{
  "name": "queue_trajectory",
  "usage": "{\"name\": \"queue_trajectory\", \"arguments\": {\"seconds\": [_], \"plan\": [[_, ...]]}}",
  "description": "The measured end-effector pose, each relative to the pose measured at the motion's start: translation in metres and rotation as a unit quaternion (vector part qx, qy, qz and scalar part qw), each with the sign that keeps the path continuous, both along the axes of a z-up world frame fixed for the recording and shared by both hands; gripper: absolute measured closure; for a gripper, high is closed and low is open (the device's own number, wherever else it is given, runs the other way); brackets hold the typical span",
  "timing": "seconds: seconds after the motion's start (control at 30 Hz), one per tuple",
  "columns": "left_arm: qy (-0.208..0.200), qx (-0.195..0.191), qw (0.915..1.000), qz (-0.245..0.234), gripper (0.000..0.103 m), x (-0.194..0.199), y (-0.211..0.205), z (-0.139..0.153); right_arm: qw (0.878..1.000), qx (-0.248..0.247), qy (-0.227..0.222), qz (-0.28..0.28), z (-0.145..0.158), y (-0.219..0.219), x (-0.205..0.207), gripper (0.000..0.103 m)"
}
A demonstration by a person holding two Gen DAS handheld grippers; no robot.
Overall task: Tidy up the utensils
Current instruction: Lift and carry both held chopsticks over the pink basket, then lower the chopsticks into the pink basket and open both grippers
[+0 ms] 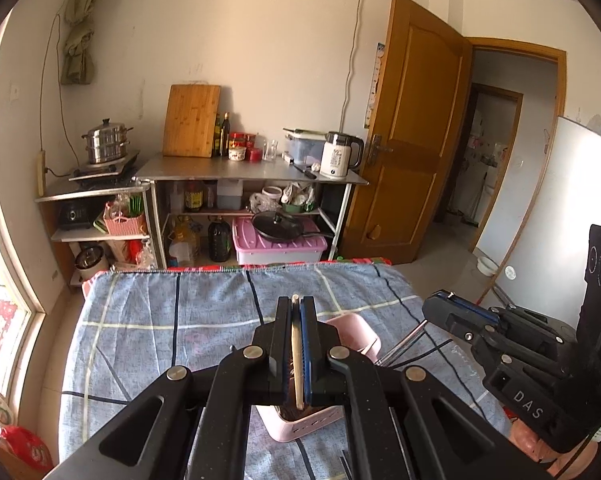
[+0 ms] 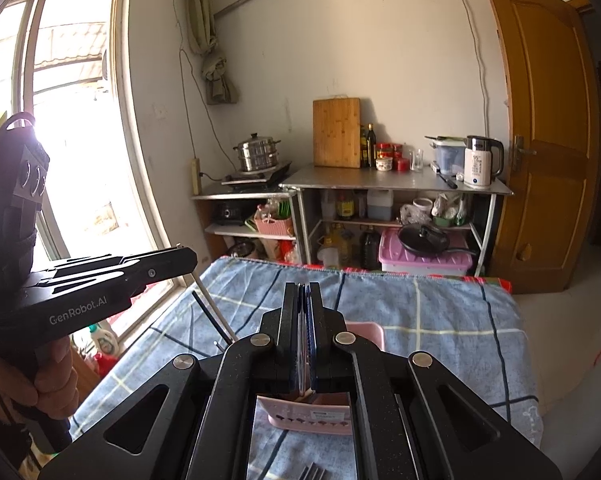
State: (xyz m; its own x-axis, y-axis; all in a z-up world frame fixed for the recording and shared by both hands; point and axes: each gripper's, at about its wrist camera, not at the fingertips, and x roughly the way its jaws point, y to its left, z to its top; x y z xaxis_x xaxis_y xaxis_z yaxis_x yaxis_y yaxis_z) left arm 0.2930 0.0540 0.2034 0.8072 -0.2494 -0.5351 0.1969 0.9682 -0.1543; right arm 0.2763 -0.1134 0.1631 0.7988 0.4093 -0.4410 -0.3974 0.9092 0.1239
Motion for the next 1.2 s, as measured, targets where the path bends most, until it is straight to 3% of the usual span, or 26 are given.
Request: {"name": "queue_trajectory", "arguments": {"seconds": [0.6, 0.87, 1.2], "plan": [[0.044, 0.016, 0.9989, -0.004, 0.099, 0.015, -0.002, -0.066, 0.997, -0.031, 0.071, 0.003, -0.061, 0.007, 0.021, 0.099], [0.048, 0.022, 0.9986, 0.001, 0.095, 0.011, -0.001, -0.073, 0.995, -0.041, 0.088, 0.003, -0.073, 0.005, 0.021, 0.099], [0.025, 0.019, 0.9994, 0.013, 0.087, -0.017, 0.004, -0.057, 0.998, -0.031, 0.059, -0.001, -0.051, -0.008, -0.002, 0.089]]}}
